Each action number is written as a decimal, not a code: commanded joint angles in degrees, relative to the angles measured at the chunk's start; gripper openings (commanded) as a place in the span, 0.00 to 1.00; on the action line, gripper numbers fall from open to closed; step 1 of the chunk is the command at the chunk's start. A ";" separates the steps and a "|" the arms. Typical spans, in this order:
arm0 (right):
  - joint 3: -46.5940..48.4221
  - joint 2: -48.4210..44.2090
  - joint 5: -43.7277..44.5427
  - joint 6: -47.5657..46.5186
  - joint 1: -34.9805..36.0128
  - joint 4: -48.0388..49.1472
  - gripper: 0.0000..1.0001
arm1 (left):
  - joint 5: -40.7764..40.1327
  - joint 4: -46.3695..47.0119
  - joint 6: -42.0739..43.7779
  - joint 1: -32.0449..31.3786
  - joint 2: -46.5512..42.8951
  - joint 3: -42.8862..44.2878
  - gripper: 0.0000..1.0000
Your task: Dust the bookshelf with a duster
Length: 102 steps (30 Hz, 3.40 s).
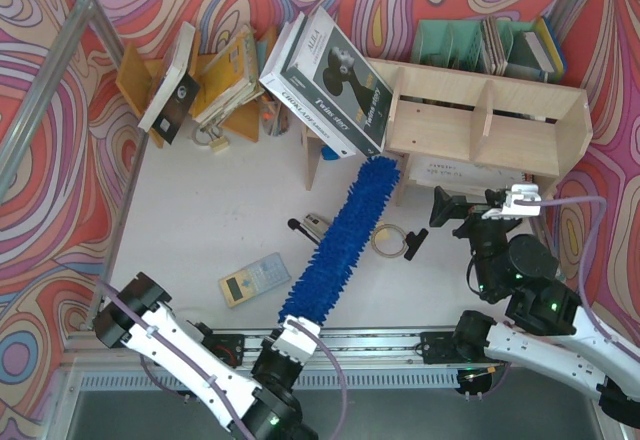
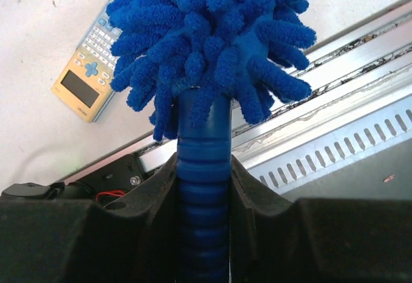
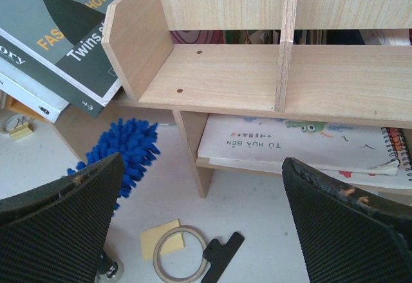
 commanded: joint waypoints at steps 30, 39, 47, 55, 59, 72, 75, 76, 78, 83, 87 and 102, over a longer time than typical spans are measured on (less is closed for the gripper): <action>4.34 0.15 5.22 2.39 -0.09 -8.73 0.99 | -13.78 11.31 22.36 27.26 -20.37 -10.24 0.00; 2.80 -1.64 5.31 2.33 -0.05 -7.76 0.99 | -12.01 25.79 37.54 30.83 -21.13 -11.57 0.00; 2.75 -1.33 5.44 0.97 -0.09 -6.47 0.99 | -9.33 37.72 48.17 31.25 -15.42 -9.17 0.00; 2.70 -1.29 5.56 0.29 -0.05 -6.15 0.99 | -3.74 53.02 59.17 31.32 -12.11 -8.13 0.00; 2.67 -1.45 5.80 0.30 -0.06 -6.15 0.99 | -1.34 55.38 60.86 31.34 -10.85 -7.74 0.00; 2.62 -0.33 5.88 -0.21 -0.04 -5.65 0.99 | -9.36 30.99 41.84 32.01 -20.89 -12.56 0.00; 2.64 -0.47 6.09 -0.19 -0.07 -5.66 0.99 | -10.80 24.84 37.23 32.05 -24.28 -13.69 0.00; 2.59 -0.57 6.13 -0.29 -0.07 -5.59 0.99 | -11.25 22.87 35.58 32.05 -25.01 -13.89 0.00; 2.47 -0.74 6.22 -0.33 -0.06 -5.52 0.99 | -12.00 18.47 31.89 32.06 -26.37 -14.08 0.00; 2.47 -0.54 6.19 -0.66 -0.10 -5.19 0.99 | -12.72 13.50 28.05 32.14 -28.60 -14.69 0.00; 2.52 -0.36 6.05 -0.60 -0.11 -5.25 0.99 | -12.31 15.03 28.37 32.21 -29.13 -15.81 0.00; 2.47 -0.51 6.12 -0.29 -0.10 -5.36 0.99 | 4.39 37.59 36.13 37.38 -28.27 -28.79 0.00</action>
